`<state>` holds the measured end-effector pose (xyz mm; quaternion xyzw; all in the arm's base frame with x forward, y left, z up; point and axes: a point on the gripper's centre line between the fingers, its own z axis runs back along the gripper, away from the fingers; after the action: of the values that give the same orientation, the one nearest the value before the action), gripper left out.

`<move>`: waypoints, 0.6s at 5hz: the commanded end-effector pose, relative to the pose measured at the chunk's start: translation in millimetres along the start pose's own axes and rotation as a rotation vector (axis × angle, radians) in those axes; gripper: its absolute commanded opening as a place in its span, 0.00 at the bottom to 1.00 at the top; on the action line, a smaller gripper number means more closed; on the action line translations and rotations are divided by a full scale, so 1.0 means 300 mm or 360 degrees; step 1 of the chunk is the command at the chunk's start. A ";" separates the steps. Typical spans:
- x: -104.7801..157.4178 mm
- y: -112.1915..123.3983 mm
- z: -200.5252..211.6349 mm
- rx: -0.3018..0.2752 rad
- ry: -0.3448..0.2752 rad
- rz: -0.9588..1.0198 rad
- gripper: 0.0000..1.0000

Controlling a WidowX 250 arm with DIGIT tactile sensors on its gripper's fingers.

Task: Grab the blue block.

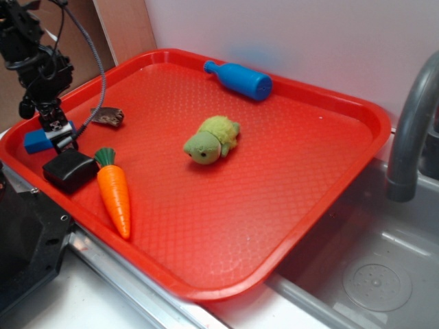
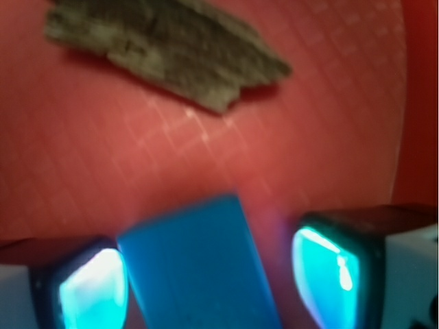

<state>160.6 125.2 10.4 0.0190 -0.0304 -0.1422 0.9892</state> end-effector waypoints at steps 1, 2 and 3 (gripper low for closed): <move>0.009 -0.119 -0.015 -0.0020 0.0050 -0.0100 0.00; 0.044 -0.160 0.062 0.0010 0.0010 -0.0165 0.00; 0.151 -0.205 0.222 0.0019 0.0137 -0.0069 0.00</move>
<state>171.4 54.2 65.9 0.0196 0.0269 -0.1437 0.9891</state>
